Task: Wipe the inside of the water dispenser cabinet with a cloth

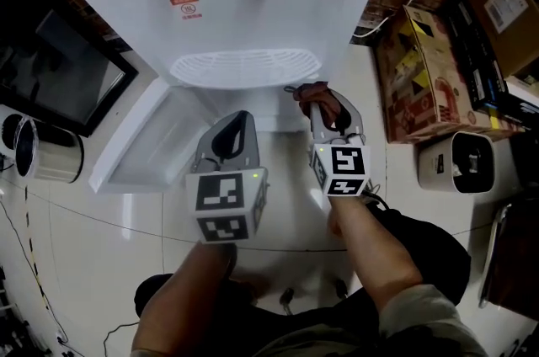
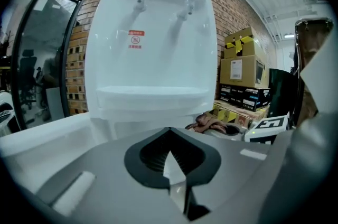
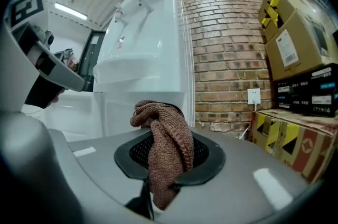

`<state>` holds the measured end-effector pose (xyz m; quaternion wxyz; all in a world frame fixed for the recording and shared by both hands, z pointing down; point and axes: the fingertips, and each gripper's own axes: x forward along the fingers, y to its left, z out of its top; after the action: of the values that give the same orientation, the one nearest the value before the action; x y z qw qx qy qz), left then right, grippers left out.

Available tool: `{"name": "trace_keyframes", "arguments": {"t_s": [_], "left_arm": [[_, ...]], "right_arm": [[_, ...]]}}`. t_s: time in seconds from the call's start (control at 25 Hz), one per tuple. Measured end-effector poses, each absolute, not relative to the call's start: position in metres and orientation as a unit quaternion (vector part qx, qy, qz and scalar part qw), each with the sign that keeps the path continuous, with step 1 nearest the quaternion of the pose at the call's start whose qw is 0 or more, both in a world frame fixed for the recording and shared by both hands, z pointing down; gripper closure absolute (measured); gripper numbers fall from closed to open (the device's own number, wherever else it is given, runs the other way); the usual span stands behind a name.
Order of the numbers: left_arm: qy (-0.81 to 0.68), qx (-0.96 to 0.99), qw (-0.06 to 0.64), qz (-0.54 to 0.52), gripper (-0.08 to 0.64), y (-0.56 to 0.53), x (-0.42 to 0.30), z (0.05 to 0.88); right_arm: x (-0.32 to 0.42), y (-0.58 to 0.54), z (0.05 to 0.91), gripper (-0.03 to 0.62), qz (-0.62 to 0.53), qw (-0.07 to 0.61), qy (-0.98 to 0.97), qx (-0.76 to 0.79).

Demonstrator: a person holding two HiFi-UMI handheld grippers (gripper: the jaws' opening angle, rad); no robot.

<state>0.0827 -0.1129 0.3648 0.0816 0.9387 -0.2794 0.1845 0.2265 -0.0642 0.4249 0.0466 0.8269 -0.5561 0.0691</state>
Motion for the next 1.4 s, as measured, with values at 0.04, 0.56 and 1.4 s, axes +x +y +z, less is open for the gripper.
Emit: {"name": "trace_keyframes", "arguments": {"t_s": [0.04,0.56,1.4], "left_arm": [[-0.284,0.938,0.084,0.181,0.56,-0.115,0.081,0.363],[-0.309,0.93,0.09,0.176,0.56,-0.141,0.076,0.361],[-0.413,0.871,0.188,0.186,0.56,-0.179,0.041,0.41]], "right_arm": [[0.225,-0.065,0.424,0.494,0.063,0.05,-0.555,0.828],[0.237,-0.08,0.488,0.497,0.118,0.125,-0.548,0.819],[0.222,-0.096,0.636,0.492,0.259,0.287,-0.601,0.7]]}}
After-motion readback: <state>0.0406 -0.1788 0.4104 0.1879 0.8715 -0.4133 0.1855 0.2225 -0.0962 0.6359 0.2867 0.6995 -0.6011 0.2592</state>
